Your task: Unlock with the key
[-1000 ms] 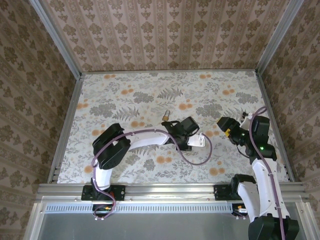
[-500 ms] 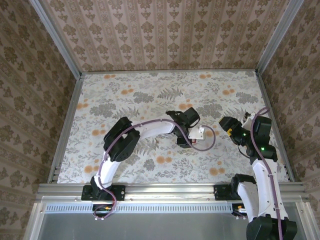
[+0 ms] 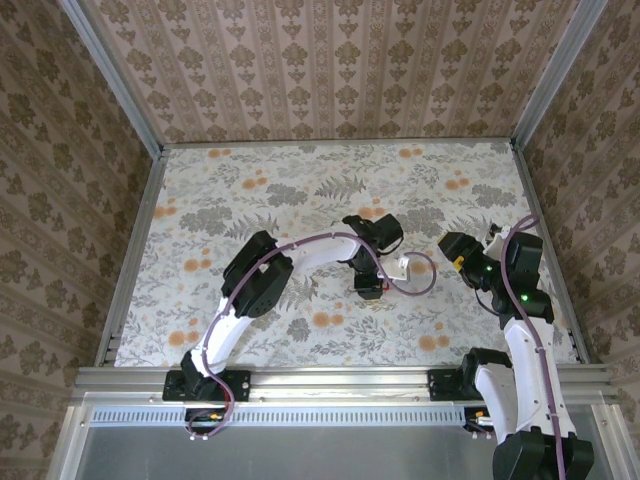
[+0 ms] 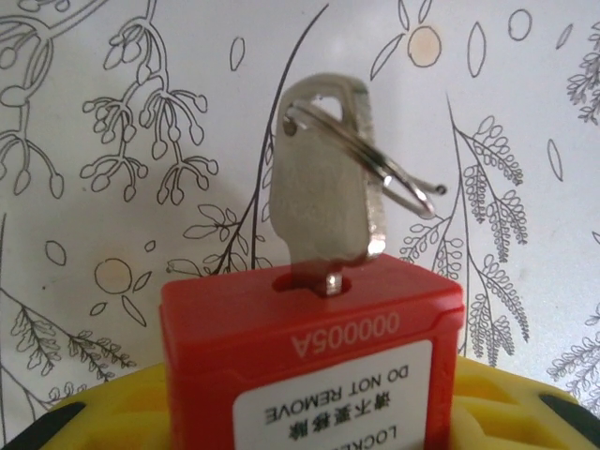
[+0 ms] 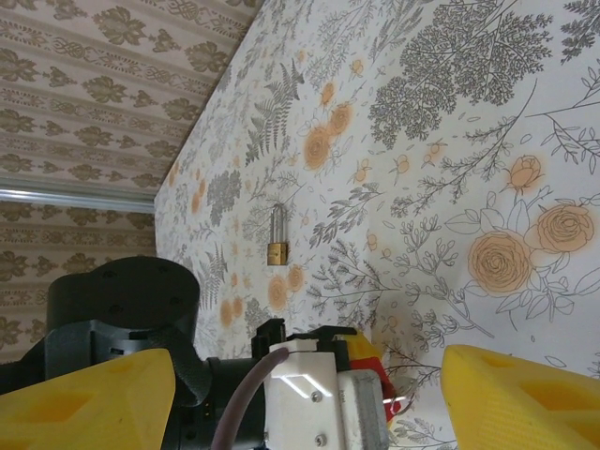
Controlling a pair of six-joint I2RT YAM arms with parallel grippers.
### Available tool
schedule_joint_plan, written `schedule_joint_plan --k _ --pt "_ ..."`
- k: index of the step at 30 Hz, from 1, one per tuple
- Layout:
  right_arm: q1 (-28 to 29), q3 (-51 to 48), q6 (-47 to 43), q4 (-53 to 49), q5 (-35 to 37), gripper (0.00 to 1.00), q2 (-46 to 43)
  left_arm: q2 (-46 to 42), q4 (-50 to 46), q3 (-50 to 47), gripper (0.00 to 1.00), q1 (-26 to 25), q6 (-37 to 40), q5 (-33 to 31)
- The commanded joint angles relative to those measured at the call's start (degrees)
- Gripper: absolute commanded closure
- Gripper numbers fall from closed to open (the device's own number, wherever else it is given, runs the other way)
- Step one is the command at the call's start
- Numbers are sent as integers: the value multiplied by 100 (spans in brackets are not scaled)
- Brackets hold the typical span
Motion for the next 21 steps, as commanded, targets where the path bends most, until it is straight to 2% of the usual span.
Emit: schedule_joint_plan --k 1,5,12,16,21 --pt "-32 -72 64 204 -142 24 16 257 -387 223 64 45 84 118" --pt "-31 -89 38 221 -180 24 16 489 -430 362 64 30 32 -77" --pt "-28 -88 62 290 -247 24 22 452 207 52 58 -54 -313 -910" --pt "-27 -89 81 336 -288 24 34 588 164 84 55 -118 -419 -1298" --pt "-23 -124 116 375 -355 24 16 728 230 52 53 -182 -519 -1461"
